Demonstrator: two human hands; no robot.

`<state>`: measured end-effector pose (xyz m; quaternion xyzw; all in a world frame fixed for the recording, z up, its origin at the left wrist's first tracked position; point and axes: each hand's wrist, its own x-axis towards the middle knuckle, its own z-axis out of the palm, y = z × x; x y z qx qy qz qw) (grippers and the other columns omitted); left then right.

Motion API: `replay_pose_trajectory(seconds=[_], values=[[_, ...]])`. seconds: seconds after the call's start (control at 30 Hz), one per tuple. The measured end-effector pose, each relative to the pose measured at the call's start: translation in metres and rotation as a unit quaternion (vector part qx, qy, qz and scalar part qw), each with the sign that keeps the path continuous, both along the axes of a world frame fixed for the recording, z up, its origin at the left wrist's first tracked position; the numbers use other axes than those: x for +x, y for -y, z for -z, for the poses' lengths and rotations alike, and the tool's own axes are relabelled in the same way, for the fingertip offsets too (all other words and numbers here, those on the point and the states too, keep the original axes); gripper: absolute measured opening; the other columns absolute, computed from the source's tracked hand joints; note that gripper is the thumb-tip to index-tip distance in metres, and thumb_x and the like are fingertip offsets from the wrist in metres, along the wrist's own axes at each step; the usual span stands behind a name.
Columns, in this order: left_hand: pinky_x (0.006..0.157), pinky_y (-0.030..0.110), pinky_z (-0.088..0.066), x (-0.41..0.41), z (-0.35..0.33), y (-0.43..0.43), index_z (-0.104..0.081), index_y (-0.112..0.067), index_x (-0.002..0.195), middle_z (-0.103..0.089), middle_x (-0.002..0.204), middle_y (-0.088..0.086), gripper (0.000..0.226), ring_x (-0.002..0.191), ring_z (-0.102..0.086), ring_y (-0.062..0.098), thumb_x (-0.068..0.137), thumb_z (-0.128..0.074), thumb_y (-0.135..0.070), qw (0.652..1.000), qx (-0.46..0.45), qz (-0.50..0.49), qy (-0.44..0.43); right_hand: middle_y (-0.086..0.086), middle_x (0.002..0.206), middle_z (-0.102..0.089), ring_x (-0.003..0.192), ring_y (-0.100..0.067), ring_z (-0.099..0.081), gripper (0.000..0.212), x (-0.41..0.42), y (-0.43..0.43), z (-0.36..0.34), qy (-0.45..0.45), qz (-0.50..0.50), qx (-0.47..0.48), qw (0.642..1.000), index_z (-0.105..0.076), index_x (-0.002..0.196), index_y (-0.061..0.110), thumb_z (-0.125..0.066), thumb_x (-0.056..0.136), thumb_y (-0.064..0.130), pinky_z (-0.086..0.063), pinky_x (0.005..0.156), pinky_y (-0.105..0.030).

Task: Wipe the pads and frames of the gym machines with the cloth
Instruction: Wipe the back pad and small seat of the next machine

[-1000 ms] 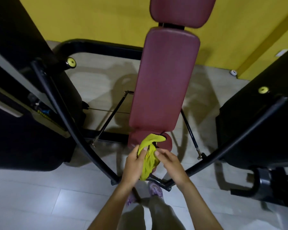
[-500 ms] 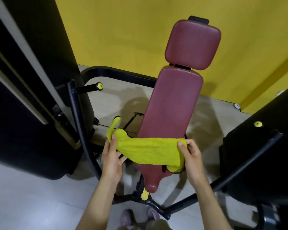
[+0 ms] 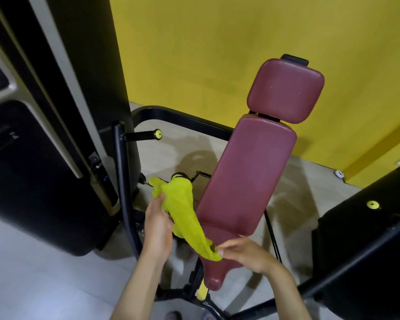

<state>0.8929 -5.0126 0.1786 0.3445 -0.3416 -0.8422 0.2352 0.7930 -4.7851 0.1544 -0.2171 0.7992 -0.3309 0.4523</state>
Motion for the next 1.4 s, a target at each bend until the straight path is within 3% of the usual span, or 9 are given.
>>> replay_pose_trajectory(seconds=[0.13, 0.3, 0.43, 0.6, 0.73, 0.93, 1.1, 1.23, 1.4], values=[[0.118, 0.051, -0.036, 0.003, -0.011, 0.000, -0.050, -0.009, 0.147, -0.058, 0.146, 0.014, 0.082, 0.135, -0.055, 0.030, 0.076, -0.072, -0.044, 0.999, -0.004, 0.048, -0.017, 0.025, 0.128, -0.066, 0.127, 0.004, -0.056, 0.025, -0.002, 0.031, -0.002, -0.131, 0.063, -0.061, 0.988, -0.070, 0.121, 0.041, -0.071, 0.096, 0.039, -0.041, 0.111, -0.023], [0.103, 0.044, -0.050, 0.014, -0.025, 0.008, -0.060, -0.012, 0.135, -0.071, 0.128, 0.014, 0.041, 0.119, -0.068, 0.029, 0.104, -0.042, -0.030, 0.991, -0.025, 0.120, -0.047, 0.024, 0.145, -0.054, 0.134, 0.011, -0.046, 0.055, 0.005, 0.072, -0.032, -0.041, 0.176, -0.256, 0.950, -0.054, 0.144, 0.036, -0.071, 0.093, 0.045, -0.043, 0.106, -0.014], [0.078, 0.038, -0.061, 0.025, -0.039, 0.020, -0.077, -0.011, 0.105, -0.076, 0.106, 0.020, 0.028, 0.097, -0.075, 0.030, 0.090, -0.072, -0.035, 0.985, -0.108, 0.126, -0.053, 0.012, 0.149, -0.056, 0.142, -0.009, -0.047, 0.062, 0.008, 0.080, -0.033, 0.071, 0.185, -0.304, 0.932, -0.057, 0.144, 0.039, -0.066, 0.089, 0.067, -0.038, 0.117, -0.040], [0.082, 0.038, -0.055, 0.035, -0.030, 0.030, -0.082, -0.015, 0.089, -0.076, 0.096, 0.017, 0.009, 0.091, -0.074, 0.027, 0.084, -0.081, -0.023, 0.976, -0.137, 0.166, -0.027, -0.006, 0.082, -0.046, 0.086, -0.021, -0.057, 0.038, 0.012, 0.084, -0.028, 0.076, 0.189, -0.318, 0.926, -0.075, 0.119, 0.022, -0.084, 0.082, 0.026, -0.050, 0.094, -0.026], [0.089, 0.040, -0.054, 0.036, -0.023, 0.032, -0.082, -0.023, 0.094, -0.077, 0.104, 0.014, 0.015, 0.098, -0.074, 0.025, 0.080, -0.082, -0.021, 0.980, -0.144, 0.138, 0.000, 0.008, 0.065, -0.053, 0.072, -0.012, -0.057, 0.032, 0.014, 0.081, -0.025, 0.016, 0.254, -0.321, 0.912, -0.073, 0.116, 0.013, -0.077, 0.088, -0.002, -0.049, 0.078, -0.025], [0.072, 0.035, -0.052, 0.030, -0.001, 0.035, -0.061, -0.014, 0.094, -0.070, 0.084, 0.002, 0.026, 0.082, -0.066, 0.023, 0.089, -0.061, 0.011, 0.993, -0.098, 0.057, 0.034, 0.014, 0.071, -0.065, 0.082, -0.004, -0.063, 0.054, 0.003, 0.066, -0.040, -0.027, 0.300, -0.330, 0.894, -0.062, 0.135, 0.021, -0.074, 0.089, -0.005, -0.052, 0.083, -0.017], [0.074, 0.052, -0.056, 0.017, 0.006, 0.017, -0.056, -0.015, 0.091, -0.065, 0.083, 0.015, 0.046, 0.079, -0.066, 0.031, 0.070, -0.091, -0.037, 0.976, -0.142, 0.019, 0.166, -0.007, 0.115, -0.076, 0.120, -0.013, -0.066, 0.053, 0.008, 0.064, -0.046, -0.008, 0.272, -0.314, 0.909, -0.068, 0.133, 0.020, -0.072, 0.088, -0.009, -0.052, 0.106, -0.034], [0.069, 0.038, -0.046, 0.016, 0.003, 0.009, -0.053, -0.018, 0.084, -0.060, 0.075, 0.002, 0.026, 0.068, -0.057, 0.019, 0.083, -0.079, -0.020, 0.947, -0.247, -0.064, 0.194, -0.009, 0.114, -0.077, 0.114, -0.030, -0.070, 0.045, 0.009, 0.057, -0.053, 0.021, 0.277, -0.308, 0.910, -0.075, 0.122, 0.018, -0.073, 0.086, -0.009, -0.054, 0.104, -0.052], [0.079, 0.033, -0.039, 0.026, 0.003, 0.017, -0.053, -0.016, 0.109, -0.065, 0.100, 0.001, 0.013, 0.092, -0.060, 0.023, 0.102, -0.058, -0.026, 0.915, -0.330, -0.039, 0.231, -0.010, 0.117, -0.076, 0.112, -0.031, -0.071, 0.045, 0.008, 0.047, -0.058, 0.056, 0.322, -0.320, 0.890, -0.072, 0.126, 0.022, -0.073, 0.089, -0.003, -0.052, 0.104, -0.053]])
